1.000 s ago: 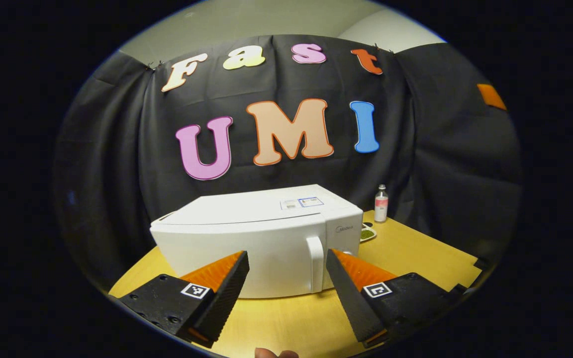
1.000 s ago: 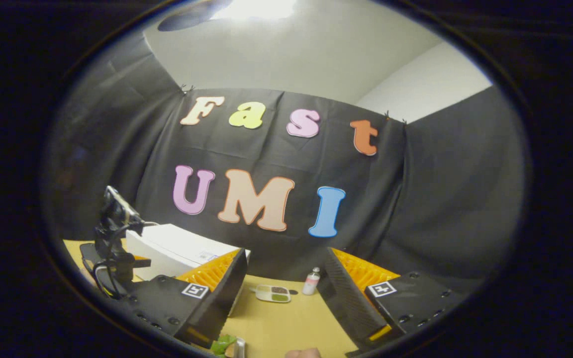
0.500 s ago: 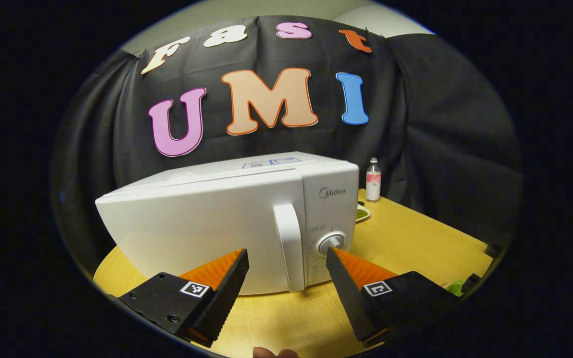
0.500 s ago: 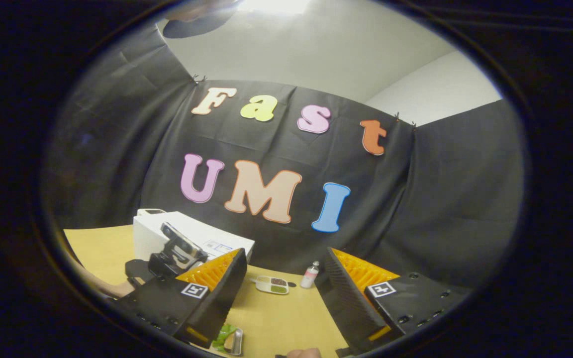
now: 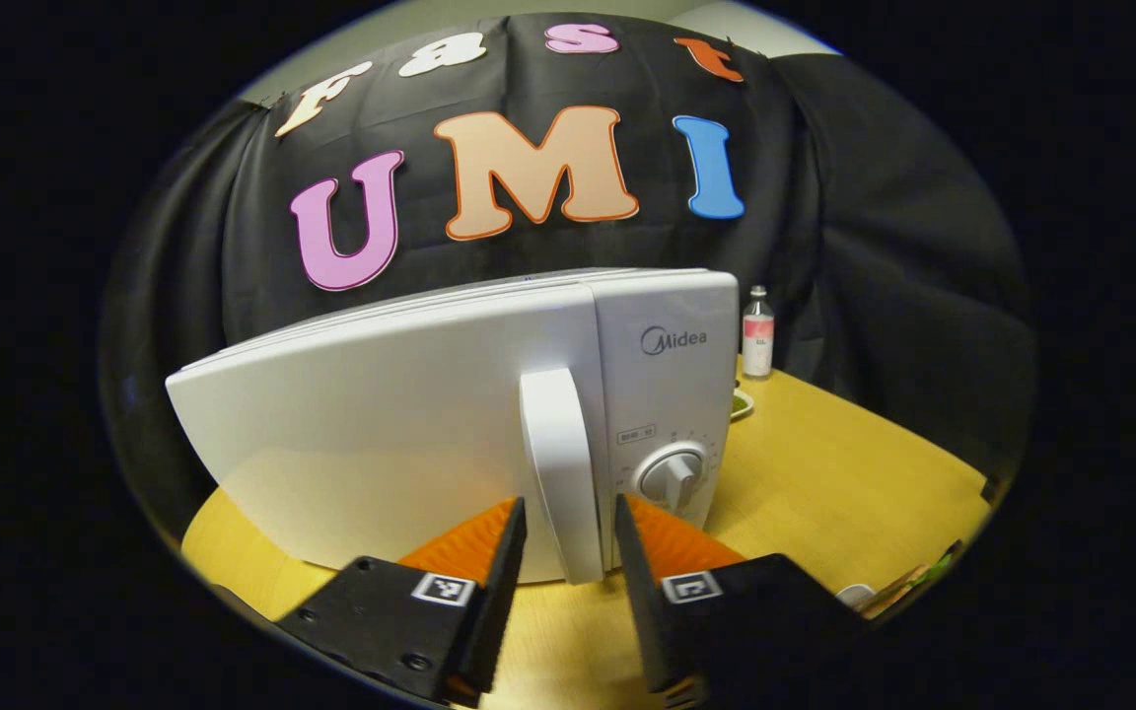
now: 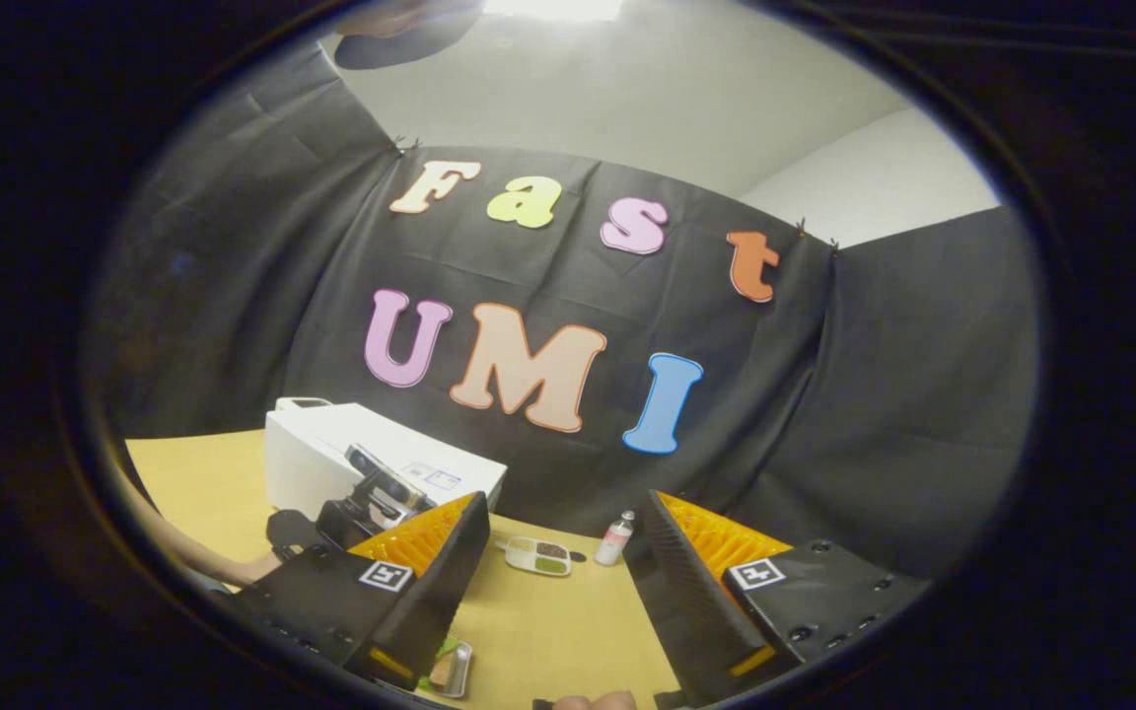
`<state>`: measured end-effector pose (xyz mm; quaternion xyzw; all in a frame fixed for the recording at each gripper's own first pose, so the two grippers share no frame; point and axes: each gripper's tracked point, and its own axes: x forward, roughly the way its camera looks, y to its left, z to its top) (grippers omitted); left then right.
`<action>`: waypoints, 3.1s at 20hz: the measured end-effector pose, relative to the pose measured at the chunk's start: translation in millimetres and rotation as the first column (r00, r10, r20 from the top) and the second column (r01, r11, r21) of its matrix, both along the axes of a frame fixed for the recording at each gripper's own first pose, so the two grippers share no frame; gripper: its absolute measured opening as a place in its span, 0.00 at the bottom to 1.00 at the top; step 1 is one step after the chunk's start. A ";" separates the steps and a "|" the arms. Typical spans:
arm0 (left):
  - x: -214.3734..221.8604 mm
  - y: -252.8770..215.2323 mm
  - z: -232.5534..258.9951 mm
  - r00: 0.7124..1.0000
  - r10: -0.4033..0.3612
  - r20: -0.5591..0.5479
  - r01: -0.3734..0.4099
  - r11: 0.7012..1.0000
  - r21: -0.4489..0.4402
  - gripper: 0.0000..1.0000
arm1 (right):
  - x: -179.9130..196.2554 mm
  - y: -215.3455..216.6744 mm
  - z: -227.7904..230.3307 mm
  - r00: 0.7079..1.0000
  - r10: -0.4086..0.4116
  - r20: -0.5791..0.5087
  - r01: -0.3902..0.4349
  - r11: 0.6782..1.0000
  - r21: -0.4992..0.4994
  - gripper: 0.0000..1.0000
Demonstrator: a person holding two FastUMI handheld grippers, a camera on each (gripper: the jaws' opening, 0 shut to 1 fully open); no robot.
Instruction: Open the microwave oven with the left hand, put the food in, and close the microwave oven.
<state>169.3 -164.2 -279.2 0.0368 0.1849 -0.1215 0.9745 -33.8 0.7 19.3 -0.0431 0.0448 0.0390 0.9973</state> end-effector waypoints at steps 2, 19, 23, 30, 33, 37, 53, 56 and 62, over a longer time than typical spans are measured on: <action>-6.4 0.3 5.9 1.000 0.005 0.002 -0.005 1.000 -0.021 0.29 | 2.1 -3.6 0.4 1.000 -0.003 -0.004 0.003 1.000 0.020 0.97; -12.4 -2.1 4.8 0.994 -0.113 -0.012 0.112 0.991 -0.077 0.05 | -7.2 28.2 11.8 0.997 0.079 0.020 -0.080 0.990 0.113 0.97; -15.7 1.6 4.4 0.994 -0.088 -0.062 0.082 0.992 -0.098 0.02 | -14.9 31.3 23.9 0.997 0.065 0.050 -0.071 0.987 0.146 0.97; -112.2 31.9 11.3 0.980 -0.191 -0.062 0.186 0.979 -0.079 0.02 | -29.5 37.5 26.8 0.995 0.040 0.087 -0.052 0.989 0.140 0.97; -174.0 83.3 11.4 0.981 -0.172 -0.089 0.162 0.981 -0.110 0.02 | -27.6 52.2 23.7 0.994 0.065 0.093 -0.077 0.988 0.137 0.97; -221.6 157.8 7.7 0.992 -0.054 -0.117 0.041 0.993 -0.111 0.01 | -19.3 79.1 28.9 0.987 0.104 0.124 -0.122 0.980 0.155 0.97; -256.2 347.2 -9.5 0.970 0.154 -0.188 -0.192 0.960 -0.203 0.00 | -34.1 133.3 36.0 0.981 0.112 0.156 -0.138 0.975 0.173 0.97; -256.3 346.0 -7.2 0.972 0.153 -0.181 -0.187 0.964 -0.191 0.00 | -38.0 125.5 24.1 0.989 0.086 0.122 -0.109 0.976 0.191 0.97; -256.3 340.3 -8.9 0.970 0.142 -0.199 -0.176 0.970 -0.165 0.00 | -38.2 119.7 19.1 0.990 0.076 0.117 -0.093 0.984 0.153 0.99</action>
